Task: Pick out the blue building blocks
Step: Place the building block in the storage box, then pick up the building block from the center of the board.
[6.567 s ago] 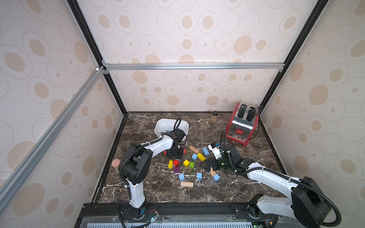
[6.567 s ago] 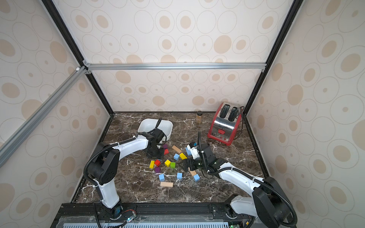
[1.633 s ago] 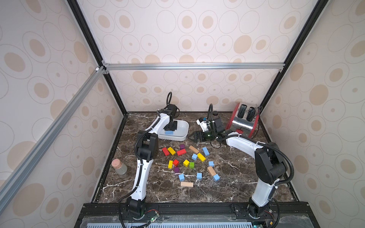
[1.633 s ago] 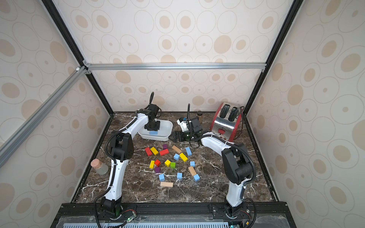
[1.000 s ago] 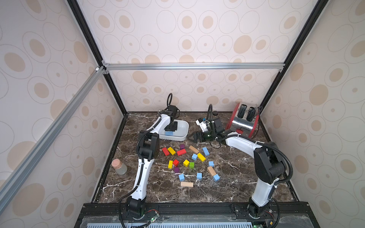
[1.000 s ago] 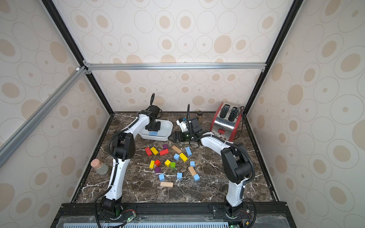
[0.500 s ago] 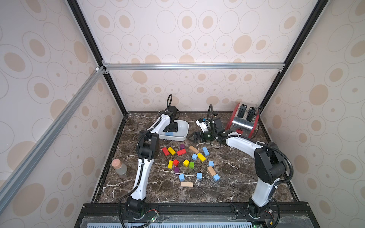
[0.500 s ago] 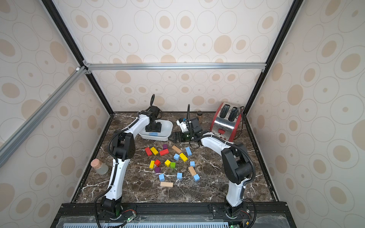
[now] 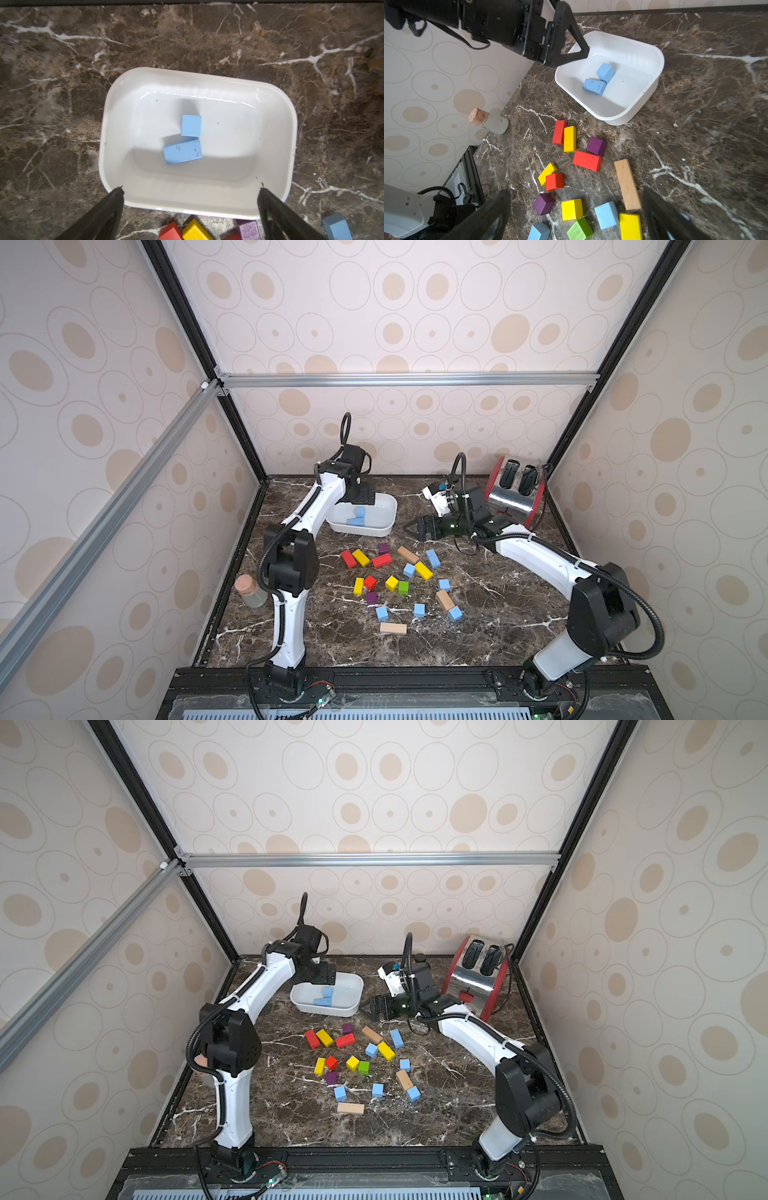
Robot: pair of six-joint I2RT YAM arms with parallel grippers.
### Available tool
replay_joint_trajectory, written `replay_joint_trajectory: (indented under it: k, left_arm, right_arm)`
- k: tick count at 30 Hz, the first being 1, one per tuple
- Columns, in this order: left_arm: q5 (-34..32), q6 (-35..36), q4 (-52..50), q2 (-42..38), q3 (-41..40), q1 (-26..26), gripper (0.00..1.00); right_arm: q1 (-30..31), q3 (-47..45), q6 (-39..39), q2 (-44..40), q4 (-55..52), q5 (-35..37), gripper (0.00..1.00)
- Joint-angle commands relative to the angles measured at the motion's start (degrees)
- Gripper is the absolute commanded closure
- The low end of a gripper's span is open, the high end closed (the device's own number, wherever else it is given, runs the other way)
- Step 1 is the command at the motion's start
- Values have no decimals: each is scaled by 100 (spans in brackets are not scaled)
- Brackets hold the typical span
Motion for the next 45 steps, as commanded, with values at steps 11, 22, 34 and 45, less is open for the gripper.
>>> replay_joint_trajectory:
  k: [11, 22, 34, 45]
  left_arm:
    - [-170, 170, -503, -1579, -975, -565, 1]
    - [65, -419, -403, -3040, -2555, -815, 1]
    - [-50, -1231, -384, -3753, -3746, -1672, 1]
    - [-44, -2361, -218, -3934, -4626, -2554, 3]
  right_arm:
    - [3, -600, -437, -1389, -1149, 398, 0]
    - [228, -1231, -500, -2375, -1739, 662, 0]
    - [521, -1798, -378, -2949, -2108, 946, 0]
    - [765, -2292, -154, -3225, -2266, 1212, 0]
